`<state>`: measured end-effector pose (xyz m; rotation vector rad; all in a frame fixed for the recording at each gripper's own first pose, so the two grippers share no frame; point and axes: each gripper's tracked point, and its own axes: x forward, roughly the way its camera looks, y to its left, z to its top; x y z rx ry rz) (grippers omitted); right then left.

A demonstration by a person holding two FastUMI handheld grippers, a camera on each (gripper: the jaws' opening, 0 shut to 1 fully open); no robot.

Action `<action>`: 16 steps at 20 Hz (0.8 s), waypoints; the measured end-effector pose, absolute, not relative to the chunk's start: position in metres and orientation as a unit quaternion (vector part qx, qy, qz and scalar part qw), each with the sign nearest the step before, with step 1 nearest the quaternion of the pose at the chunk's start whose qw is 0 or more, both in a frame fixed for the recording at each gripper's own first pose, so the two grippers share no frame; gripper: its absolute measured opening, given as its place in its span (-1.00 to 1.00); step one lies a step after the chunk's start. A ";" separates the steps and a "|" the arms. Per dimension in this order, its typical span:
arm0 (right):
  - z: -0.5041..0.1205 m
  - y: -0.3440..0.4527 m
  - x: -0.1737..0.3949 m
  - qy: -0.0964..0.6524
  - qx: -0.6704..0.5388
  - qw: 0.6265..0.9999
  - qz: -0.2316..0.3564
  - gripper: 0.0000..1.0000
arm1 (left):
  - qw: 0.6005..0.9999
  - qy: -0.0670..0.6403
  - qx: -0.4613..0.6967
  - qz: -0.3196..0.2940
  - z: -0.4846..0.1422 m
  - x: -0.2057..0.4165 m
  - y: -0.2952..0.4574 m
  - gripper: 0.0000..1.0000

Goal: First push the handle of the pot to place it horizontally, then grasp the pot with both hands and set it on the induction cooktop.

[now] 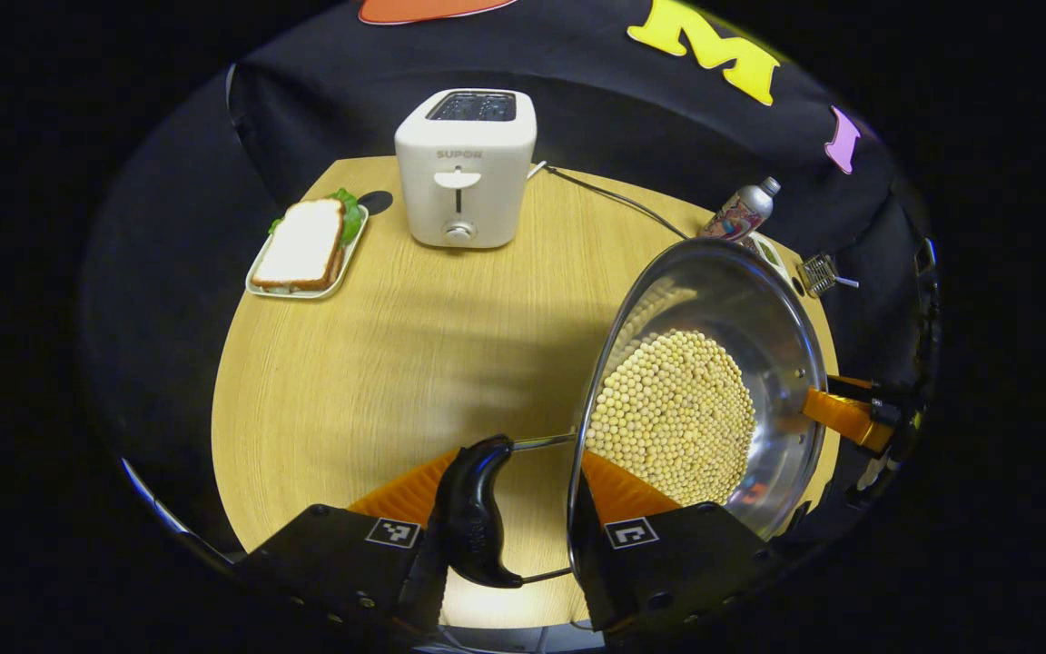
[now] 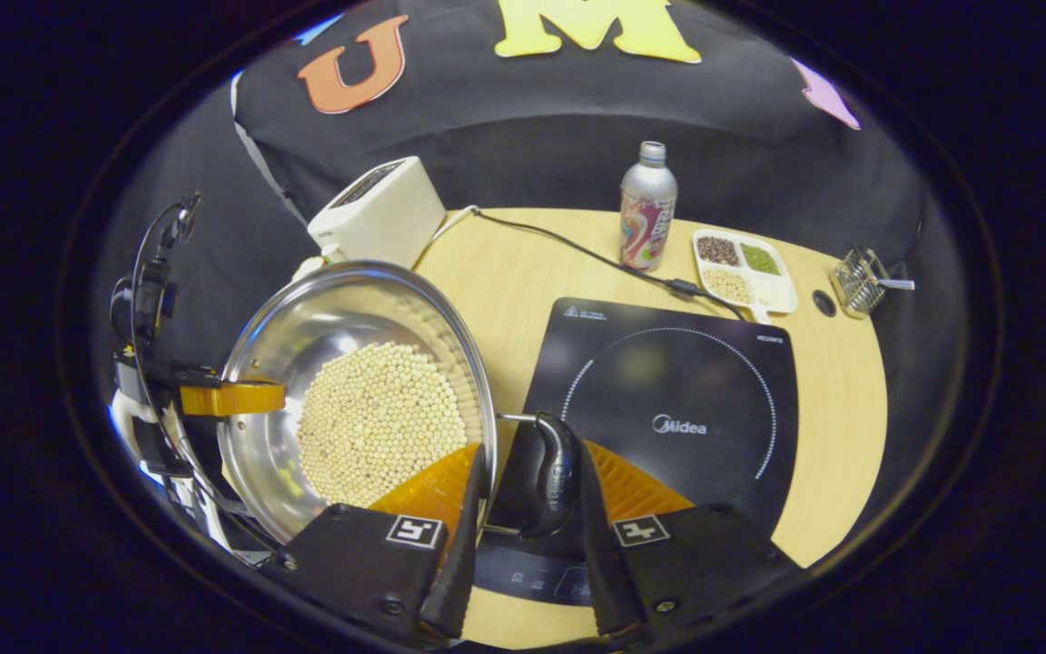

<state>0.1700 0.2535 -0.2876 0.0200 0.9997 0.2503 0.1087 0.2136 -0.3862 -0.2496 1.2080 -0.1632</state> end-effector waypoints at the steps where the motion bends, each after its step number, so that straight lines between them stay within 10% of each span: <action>1: -0.283 0.248 0.169 0.476 0.009 0.872 0.116 0.04 | 0.813 0.565 -0.119 -0.078 -0.385 0.110 0.214 0.17; 16: -0.262 0.105 0.128 0.457 0.052 0.888 0.020 0.04 | 0.810 0.556 -0.087 -0.168 -0.400 0.128 0.206 0.18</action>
